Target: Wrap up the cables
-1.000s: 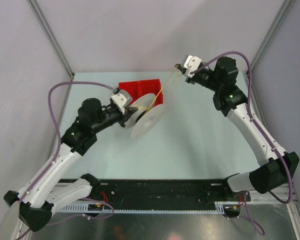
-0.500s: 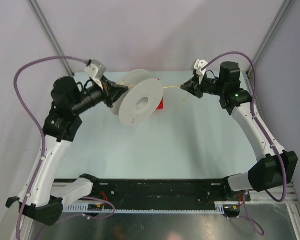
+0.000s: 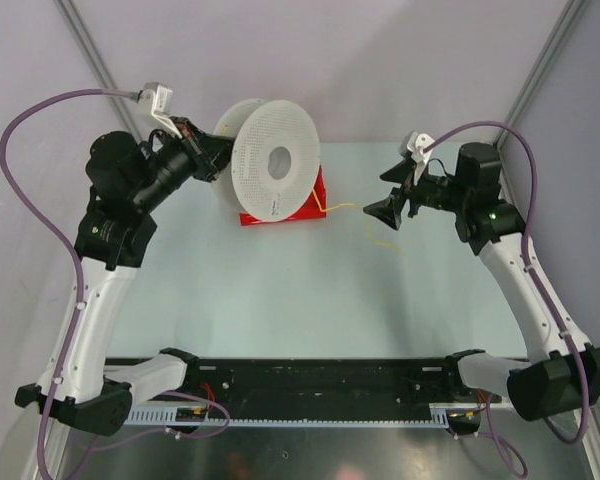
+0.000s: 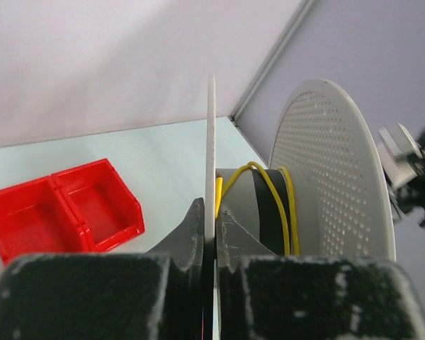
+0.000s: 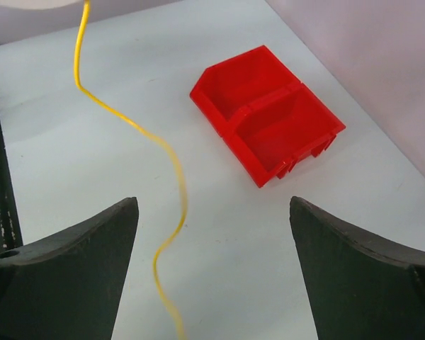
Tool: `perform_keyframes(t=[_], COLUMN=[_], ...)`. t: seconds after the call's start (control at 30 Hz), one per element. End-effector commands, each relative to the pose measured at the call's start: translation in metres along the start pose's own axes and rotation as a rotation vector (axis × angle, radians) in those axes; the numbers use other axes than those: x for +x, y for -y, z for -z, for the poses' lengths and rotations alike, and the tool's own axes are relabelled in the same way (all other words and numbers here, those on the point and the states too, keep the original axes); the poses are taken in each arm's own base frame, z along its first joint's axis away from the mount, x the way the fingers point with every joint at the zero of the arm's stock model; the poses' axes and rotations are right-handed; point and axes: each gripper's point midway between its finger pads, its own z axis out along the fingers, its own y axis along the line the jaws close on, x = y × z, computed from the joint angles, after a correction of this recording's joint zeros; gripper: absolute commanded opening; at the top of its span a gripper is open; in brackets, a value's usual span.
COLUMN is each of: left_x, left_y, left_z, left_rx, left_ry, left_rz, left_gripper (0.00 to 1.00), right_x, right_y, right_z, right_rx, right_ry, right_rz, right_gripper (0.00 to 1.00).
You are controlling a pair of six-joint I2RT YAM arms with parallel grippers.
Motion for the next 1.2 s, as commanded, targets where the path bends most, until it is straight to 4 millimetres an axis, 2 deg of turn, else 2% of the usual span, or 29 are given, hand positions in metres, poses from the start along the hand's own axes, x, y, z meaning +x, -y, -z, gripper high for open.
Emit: perform_keyframes(t=[0.0,0.23,0.4,0.53,0.7,0.93,1.03,1.17], left_x=[-0.057,-0.073,-0.084,-0.090,-0.098,-0.092,-0.087,-0.083], left_y=[0.003,0.003,-0.003,-0.011,-0.022,-0.031,-0.033,-0.032], left_z=[0.012,0.015,0.014,0.013,0.012,0.002,-0.001,-0.002], left_rx=[-0.079,-0.096,-0.116,-0.129,-0.152,-0.158,-0.152,-0.144], left_ry=[0.205,0.251,0.280,0.296,0.325,0.311,0.296,0.284], left_rz=[0.082,0.128,0.203,0.277,0.375,0.505,0.528,0.532], left_gripper=[0.02,0.00,0.00,0.00,0.00,0.00,0.00,0.00], right_x=[0.003,0.009,0.023,0.028,0.021,0.029,0.032,0.028], right_y=[-0.016,-0.029,-0.036,-0.030,-0.015,0.013,0.010,-0.008], right_z=[0.008,0.010,0.000,-0.012,-0.027,-0.044,-0.058,-0.079], right_rx=[-0.010,0.011,-0.003,0.038,0.144,0.320,0.298,0.229], right_ry=[0.001,0.015,-0.009,0.029,0.115,0.169,0.183,0.213], right_rz=[-0.009,-0.026,0.013,0.010,0.030,-0.017,-0.004,0.032], right_gripper=[0.94,0.99,0.99,0.99,0.98,0.97,0.98,0.99])
